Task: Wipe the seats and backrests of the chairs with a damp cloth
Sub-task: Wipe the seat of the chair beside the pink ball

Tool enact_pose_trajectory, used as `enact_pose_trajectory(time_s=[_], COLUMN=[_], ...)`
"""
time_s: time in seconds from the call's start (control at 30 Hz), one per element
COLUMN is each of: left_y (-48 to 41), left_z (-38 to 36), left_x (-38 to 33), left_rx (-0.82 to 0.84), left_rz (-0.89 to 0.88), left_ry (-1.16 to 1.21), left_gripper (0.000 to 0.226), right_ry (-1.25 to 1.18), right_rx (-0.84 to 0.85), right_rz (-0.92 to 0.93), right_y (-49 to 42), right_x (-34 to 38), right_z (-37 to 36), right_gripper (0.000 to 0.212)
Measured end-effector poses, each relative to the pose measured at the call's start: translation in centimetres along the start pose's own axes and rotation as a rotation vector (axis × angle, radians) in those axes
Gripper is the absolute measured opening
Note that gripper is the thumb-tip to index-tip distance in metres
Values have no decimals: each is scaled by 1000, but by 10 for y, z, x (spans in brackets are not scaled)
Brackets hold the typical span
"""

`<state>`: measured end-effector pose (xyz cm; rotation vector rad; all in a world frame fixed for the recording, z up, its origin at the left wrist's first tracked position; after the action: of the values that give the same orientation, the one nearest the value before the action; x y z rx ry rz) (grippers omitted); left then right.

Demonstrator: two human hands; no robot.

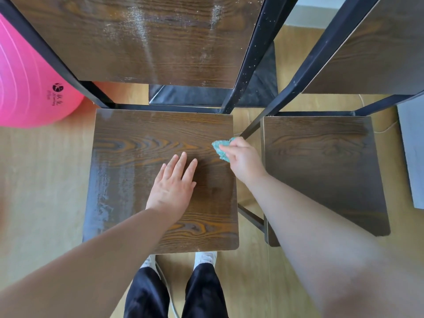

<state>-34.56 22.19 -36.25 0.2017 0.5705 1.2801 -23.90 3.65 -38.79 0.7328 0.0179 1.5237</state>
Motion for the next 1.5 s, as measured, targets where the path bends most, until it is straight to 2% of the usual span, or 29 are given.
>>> enact_pose_trajectory(time_s=[0.53, 0.8, 0.87, 0.97, 1.03, 1.23, 1.37, 1.5], left_y=[69, 90, 96, 104, 108, 114, 117, 117], left_z=[-57, -67, -65, -65, -66, -65, -63, -58], left_x=[-32, -32, -29, -23, -16, 16, 43, 67], left_rx=[74, 76, 72, 65, 59, 38, 26, -8], left_rz=[-29, -42, -41, -38, -20, 14, 28, 43], left_ry=[-8, -18, -27, -27, -19, -26, -27, -33], left_gripper=[59, 58, 57, 57, 57, 57, 57, 57], right_ry=[-81, -117, -164, -277, -318, -253, -245, -250], right_rx=[158, 171, 113, -96, -167, -174, -244, -209], right_rz=[20, -93, -145, -230, -306, -407, -398, -360], right_y=[180, 221, 224, 228, 227, 219, 222, 222], right_x=[-67, -75, -69, -62, -58, -40, -34, -15], right_z=[-62, -78, -78, -73, -72, -96, -106, -116], right_gripper=[31, 33, 31, 31, 33, 38, 39, 38])
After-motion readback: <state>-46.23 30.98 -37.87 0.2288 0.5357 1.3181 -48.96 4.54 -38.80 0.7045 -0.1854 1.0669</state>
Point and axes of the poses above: each hand's wrist, its own y-axis away from the middle knuckle, its own z-axis out of the back of the hand, x = y × z, the point moved 2 cm from there along -y, towards the middle knuckle, and after that the axes turned 14 degrees about -z, right-handed, at the moved point
